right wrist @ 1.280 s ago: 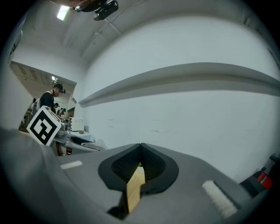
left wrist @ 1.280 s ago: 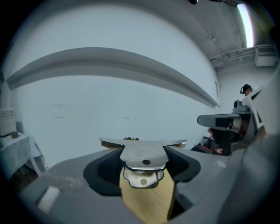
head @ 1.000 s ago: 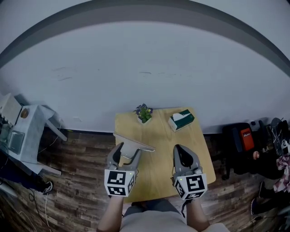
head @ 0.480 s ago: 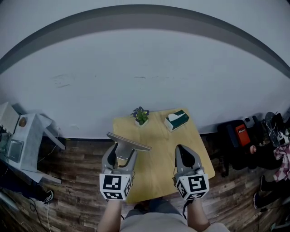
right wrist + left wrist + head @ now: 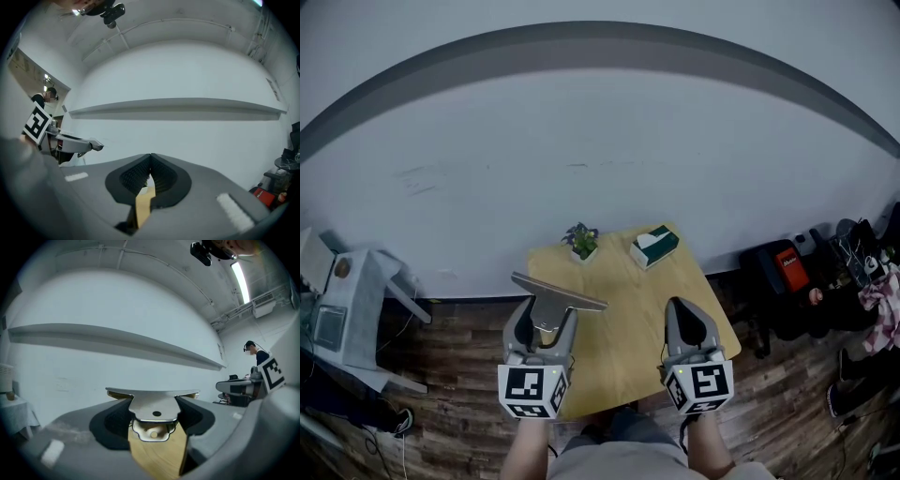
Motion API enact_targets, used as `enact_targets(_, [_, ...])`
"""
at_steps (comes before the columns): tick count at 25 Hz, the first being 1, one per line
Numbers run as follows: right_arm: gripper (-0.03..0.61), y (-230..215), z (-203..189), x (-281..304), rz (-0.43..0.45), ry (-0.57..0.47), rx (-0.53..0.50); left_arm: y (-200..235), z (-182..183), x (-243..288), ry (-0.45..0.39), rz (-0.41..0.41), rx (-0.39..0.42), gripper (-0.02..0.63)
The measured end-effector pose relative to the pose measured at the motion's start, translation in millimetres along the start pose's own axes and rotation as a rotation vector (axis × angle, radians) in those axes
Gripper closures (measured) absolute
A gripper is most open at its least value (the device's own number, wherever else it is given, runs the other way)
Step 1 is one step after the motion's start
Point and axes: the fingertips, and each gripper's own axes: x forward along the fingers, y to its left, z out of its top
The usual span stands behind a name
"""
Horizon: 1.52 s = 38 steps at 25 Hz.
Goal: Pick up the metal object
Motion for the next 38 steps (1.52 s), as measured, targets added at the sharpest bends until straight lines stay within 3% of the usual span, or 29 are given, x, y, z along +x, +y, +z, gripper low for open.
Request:
enact_targets(16, [0.577, 5, 10, -33, -0.053, -0.027, -0.018, 1, 23, -30, -0.089, 0.015, 0.029, 0.310])
enact_targets(38, [0.577, 17, 15, -36, -0.030, -0.034, -0.042, 23, 37, -45, -0.145, 0.097, 0.024, 0.310])
